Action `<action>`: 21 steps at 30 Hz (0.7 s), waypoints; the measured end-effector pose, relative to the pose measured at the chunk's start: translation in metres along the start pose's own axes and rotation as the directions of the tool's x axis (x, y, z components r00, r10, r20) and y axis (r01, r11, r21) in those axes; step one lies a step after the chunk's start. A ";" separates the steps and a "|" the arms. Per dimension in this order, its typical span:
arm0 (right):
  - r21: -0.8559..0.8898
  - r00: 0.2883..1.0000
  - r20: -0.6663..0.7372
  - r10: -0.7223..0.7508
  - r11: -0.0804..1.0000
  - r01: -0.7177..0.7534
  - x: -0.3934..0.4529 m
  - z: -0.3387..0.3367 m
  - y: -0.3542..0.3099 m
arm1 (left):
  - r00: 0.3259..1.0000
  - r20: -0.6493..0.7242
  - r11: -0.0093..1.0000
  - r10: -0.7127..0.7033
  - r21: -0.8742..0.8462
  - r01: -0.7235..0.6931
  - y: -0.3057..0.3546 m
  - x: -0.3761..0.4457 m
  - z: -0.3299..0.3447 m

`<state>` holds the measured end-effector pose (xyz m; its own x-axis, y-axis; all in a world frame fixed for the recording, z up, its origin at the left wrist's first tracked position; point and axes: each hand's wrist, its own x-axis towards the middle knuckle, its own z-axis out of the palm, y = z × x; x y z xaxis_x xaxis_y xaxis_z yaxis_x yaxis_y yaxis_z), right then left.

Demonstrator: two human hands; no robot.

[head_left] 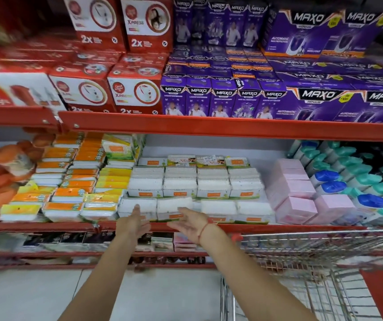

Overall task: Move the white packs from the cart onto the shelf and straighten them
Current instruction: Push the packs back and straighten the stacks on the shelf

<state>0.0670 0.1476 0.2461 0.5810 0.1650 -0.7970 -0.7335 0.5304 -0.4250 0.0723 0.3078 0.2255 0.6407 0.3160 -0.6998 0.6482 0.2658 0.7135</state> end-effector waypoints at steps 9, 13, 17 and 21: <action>0.116 0.989 -0.150 0.010 0.993 0.008 0.032 0.028 -0.007 | 0.989 0.120 0.988 -0.090 -0.115 0.104 0.016 0.038 0.001; 0.125 0.986 -0.165 -0.013 0.992 0.034 0.037 0.028 -0.012 | 0.987 0.124 0.994 -0.102 -0.032 0.106 0.021 0.045 0.004; 0.078 0.981 -0.186 -0.058 0.994 0.074 0.042 0.028 -0.016 | 0.989 0.130 0.997 -0.077 -0.016 0.079 0.028 0.046 0.011; 0.081 0.976 -0.201 -0.086 0.991 0.104 0.047 0.026 -0.022 | 0.989 0.134 0.997 -0.069 0.043 0.064 0.033 0.044 0.015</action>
<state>0.1193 0.1657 0.2294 0.5588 -0.0521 -0.8276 -0.6380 0.6106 -0.4692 0.1283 0.3167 0.2179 0.6440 0.1717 -0.7455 0.7046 0.2464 0.6654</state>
